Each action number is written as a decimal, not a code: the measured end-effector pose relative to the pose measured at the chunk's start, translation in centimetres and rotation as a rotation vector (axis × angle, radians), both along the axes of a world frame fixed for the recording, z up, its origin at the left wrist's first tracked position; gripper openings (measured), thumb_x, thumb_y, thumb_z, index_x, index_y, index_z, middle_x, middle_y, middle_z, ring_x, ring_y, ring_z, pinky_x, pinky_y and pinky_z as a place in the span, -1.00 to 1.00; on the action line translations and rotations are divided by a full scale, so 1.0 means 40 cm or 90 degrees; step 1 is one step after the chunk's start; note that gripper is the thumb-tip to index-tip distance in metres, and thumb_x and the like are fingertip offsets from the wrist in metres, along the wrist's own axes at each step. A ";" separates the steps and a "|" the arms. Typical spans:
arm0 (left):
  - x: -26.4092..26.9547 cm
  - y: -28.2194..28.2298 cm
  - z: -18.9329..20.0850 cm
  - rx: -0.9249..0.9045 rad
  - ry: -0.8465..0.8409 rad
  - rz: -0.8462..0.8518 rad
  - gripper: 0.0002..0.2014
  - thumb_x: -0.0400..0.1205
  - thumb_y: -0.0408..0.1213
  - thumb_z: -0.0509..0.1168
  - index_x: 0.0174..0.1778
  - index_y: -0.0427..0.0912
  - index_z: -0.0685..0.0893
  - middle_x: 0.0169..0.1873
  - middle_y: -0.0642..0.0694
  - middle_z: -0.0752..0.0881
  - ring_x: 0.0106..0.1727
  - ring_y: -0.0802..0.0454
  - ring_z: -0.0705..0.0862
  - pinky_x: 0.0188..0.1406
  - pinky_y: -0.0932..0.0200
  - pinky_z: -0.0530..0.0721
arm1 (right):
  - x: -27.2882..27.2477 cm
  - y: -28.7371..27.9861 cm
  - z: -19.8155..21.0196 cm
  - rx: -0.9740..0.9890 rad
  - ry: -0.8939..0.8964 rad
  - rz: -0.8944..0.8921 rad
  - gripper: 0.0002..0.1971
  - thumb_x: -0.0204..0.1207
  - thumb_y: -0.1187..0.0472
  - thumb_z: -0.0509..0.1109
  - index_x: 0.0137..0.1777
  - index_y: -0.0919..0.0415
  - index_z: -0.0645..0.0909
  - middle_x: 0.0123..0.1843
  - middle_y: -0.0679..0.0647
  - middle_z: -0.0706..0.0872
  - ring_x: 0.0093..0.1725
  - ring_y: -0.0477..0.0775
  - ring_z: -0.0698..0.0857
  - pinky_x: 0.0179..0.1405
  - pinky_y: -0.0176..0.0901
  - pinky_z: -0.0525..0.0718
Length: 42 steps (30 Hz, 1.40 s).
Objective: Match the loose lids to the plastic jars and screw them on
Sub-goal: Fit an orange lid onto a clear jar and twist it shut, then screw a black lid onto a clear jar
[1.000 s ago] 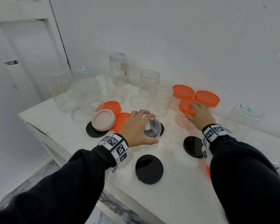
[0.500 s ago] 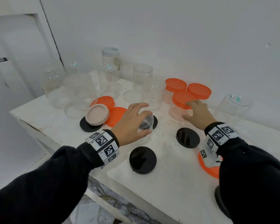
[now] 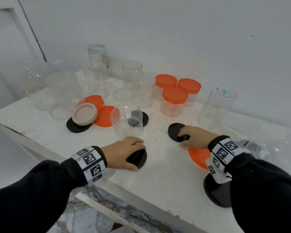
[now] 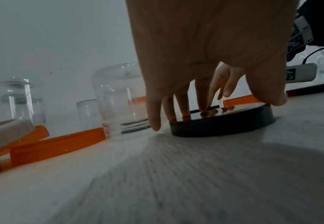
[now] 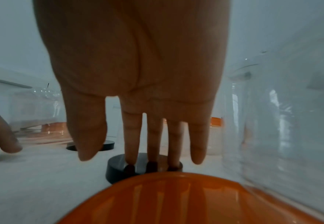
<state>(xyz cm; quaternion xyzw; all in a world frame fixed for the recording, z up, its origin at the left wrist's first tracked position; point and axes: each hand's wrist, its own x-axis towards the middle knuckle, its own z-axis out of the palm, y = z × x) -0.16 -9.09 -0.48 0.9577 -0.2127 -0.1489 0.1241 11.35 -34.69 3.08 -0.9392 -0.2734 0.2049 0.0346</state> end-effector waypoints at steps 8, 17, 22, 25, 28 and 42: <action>0.007 -0.003 -0.004 -0.004 0.028 0.026 -0.18 0.43 0.01 0.48 0.56 -0.02 0.24 0.50 0.03 0.26 0.48 0.08 0.17 0.45 0.13 0.35 | 0.010 -0.024 -0.018 0.002 -0.010 -0.017 -0.56 0.60 0.08 0.32 0.44 0.19 0.45 0.45 0.11 0.43 0.36 0.13 0.47 0.33 -0.13 0.42; 0.020 -0.049 0.020 -0.089 -0.019 0.010 -0.15 0.35 0.16 0.43 0.54 0.02 0.30 0.48 0.06 0.31 0.45 0.13 0.21 0.40 0.05 0.42 | 0.017 -0.033 0.004 0.031 -0.029 -0.024 -0.59 0.60 0.05 0.31 0.40 0.19 0.48 0.37 0.12 0.51 0.28 0.10 0.52 0.18 -0.20 0.44; 0.045 -0.084 0.048 -0.173 -0.080 0.043 -0.17 0.30 0.22 0.36 0.51 0.07 0.33 0.45 0.14 0.34 0.43 0.21 0.27 0.40 0.10 0.42 | 0.031 -0.037 0.122 0.302 -0.190 -0.062 -0.79 0.53 0.17 0.40 0.13 0.17 0.66 0.13 0.03 0.68 0.07 0.00 0.63 0.04 -0.20 0.54; 0.066 -0.102 0.055 -0.235 -0.093 0.038 -0.19 0.32 0.21 0.39 0.50 0.07 0.34 0.43 0.15 0.37 0.40 0.22 0.29 0.43 0.21 0.34 | 0.076 -0.057 0.206 0.430 -0.328 -0.109 -0.83 0.49 0.24 0.44 0.07 0.20 0.69 0.08 0.06 0.72 0.05 0.05 0.66 0.04 -0.13 0.57; 0.087 -0.119 0.068 -0.272 -0.091 0.033 -0.22 0.34 0.14 0.43 0.49 0.09 0.35 0.40 0.21 0.37 0.38 0.27 0.28 0.41 0.30 0.28 | 0.147 -0.098 0.252 0.370 -0.416 -0.171 -0.68 0.49 0.18 0.45 0.23 0.20 0.61 0.30 0.11 0.60 0.31 0.16 0.51 0.23 -0.02 0.43; 0.194 -0.128 0.140 -0.363 -0.116 0.046 -0.20 0.24 0.25 0.37 0.43 0.15 0.38 0.30 0.29 0.41 0.34 0.29 0.32 0.24 0.52 0.28 | 0.262 -0.170 0.193 0.135 -0.129 -0.300 -0.19 0.37 -0.08 0.53 0.57 -0.03 0.24 0.56 0.17 0.27 0.50 0.30 0.33 0.48 0.20 0.33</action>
